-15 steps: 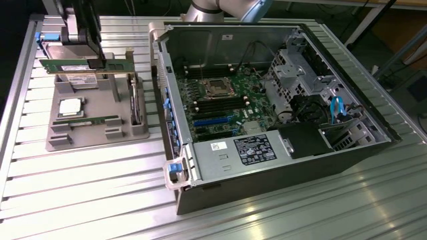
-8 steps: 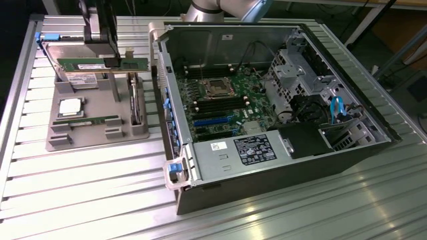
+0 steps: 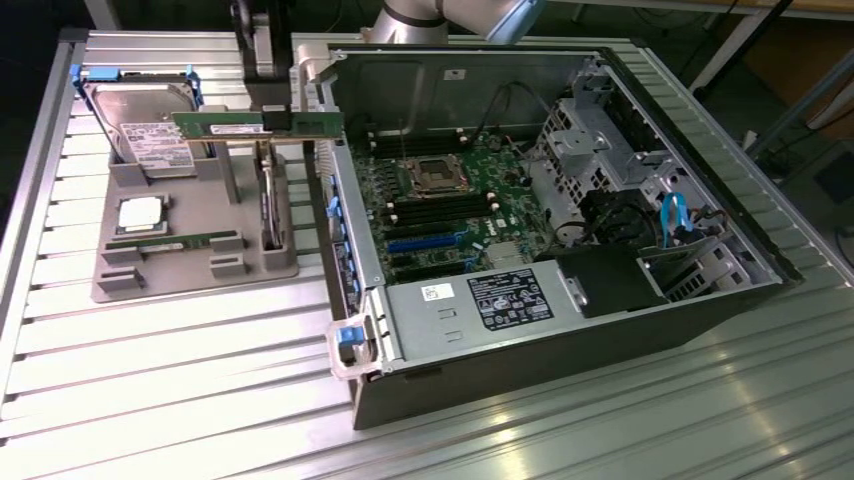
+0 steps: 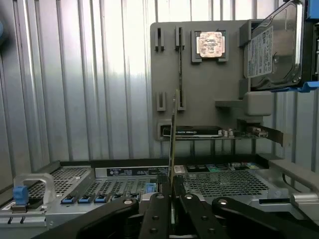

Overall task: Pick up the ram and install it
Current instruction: 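Pick up the ram and move it above insertion slot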

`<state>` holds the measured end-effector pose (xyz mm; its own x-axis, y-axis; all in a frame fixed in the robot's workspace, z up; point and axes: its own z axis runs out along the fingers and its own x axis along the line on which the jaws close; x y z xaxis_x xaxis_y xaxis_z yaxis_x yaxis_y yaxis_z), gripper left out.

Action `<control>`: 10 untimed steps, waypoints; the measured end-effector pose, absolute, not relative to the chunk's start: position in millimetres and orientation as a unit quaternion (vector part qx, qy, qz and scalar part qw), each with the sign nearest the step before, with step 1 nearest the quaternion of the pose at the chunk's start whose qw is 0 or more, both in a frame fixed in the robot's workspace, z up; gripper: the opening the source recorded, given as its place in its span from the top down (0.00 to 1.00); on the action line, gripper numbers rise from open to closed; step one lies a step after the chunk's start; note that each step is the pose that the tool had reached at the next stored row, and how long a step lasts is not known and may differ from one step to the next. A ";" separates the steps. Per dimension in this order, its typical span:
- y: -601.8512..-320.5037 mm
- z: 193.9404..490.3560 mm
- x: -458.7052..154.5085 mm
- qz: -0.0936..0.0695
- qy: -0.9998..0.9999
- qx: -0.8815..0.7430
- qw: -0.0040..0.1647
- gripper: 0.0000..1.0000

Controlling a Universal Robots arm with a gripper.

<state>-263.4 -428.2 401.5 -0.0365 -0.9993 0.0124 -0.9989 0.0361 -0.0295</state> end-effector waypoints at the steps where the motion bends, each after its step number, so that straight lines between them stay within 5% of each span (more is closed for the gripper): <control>1: -428.1 401.5 -263.3 -0.015 0.720 -0.694 0.006 0.87; 10: -428.1 401.5 -235.6 -0.015 0.719 -0.694 0.006 0.87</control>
